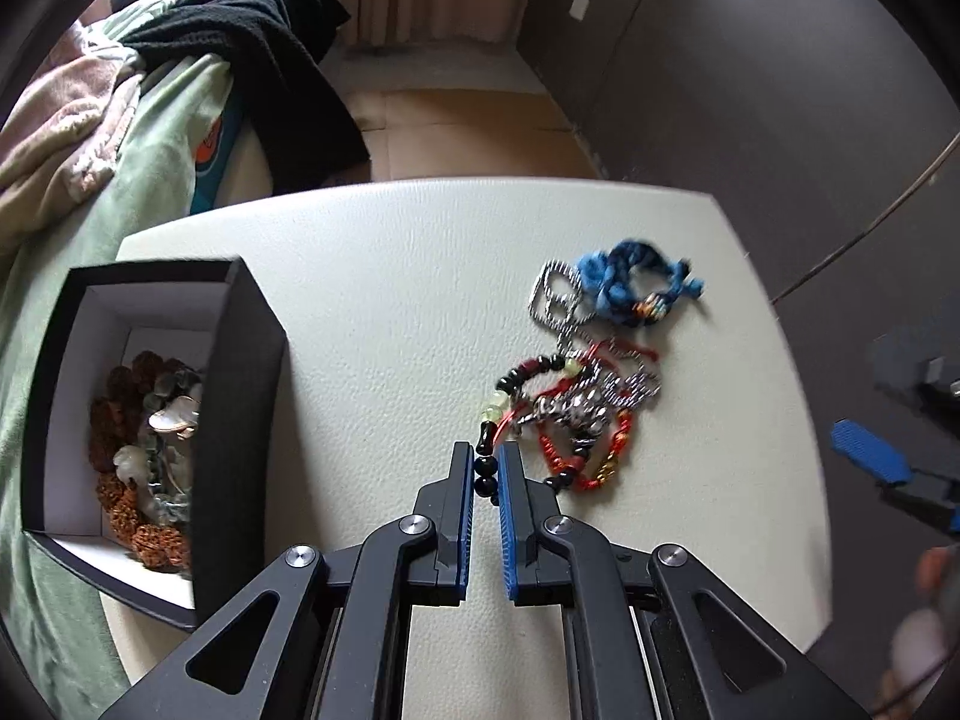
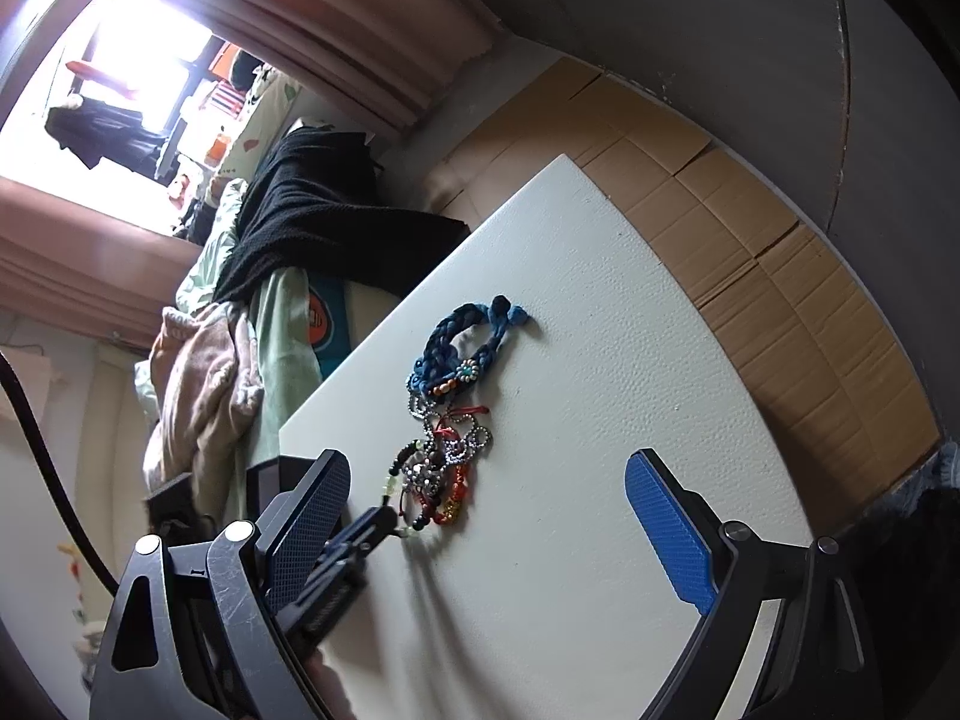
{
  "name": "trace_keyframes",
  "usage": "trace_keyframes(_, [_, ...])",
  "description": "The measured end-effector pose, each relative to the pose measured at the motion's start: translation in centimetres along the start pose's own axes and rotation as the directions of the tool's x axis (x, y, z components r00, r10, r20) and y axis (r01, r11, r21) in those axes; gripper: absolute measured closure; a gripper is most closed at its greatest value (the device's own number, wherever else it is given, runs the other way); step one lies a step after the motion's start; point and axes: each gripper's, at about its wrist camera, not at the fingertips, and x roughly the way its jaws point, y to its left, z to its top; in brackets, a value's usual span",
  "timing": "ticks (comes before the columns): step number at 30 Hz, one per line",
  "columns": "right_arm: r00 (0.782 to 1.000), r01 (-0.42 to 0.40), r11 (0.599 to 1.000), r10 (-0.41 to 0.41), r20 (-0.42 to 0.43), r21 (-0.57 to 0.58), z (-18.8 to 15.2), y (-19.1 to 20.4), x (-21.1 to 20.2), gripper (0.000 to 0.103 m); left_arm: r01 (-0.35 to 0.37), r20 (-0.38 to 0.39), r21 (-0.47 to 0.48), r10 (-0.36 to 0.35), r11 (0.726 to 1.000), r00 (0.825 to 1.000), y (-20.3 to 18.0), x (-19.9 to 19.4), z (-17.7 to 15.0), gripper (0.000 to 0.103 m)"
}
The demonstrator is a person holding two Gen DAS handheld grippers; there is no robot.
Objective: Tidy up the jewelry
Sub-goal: 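Close the left gripper on the black-and-white bead bracelet and lift it, then hold the bead bracelet in left gripper while right gripper grasps the blue braided bracelet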
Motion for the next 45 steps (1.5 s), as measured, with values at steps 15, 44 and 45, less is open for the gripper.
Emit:
trace_keyframes(15, [0.998,-0.007,0.997,0.002,-0.057,-0.078,-1.4,2.5,2.8,0.016,0.211,0.169,-0.096,-0.193,0.973,0.966,2.6,-6.6,1.4,0.095])
trace_keyframes(44, [1.000,0.025,0.994,-0.022,0.021,-0.108,0.6,3.9,6.1,0.039,0.373,0.422,-0.096,-0.301,0.923,0.855,4.5,-17.3,1.8,0.095])
trace_keyframes(45, [1.000,0.025,0.994,-0.023,0.018,-0.104,0.6,3.9,6.5,0.039,0.373,0.426,-0.096,-0.301,0.923,0.854,4.6,-17.5,1.9,0.095])
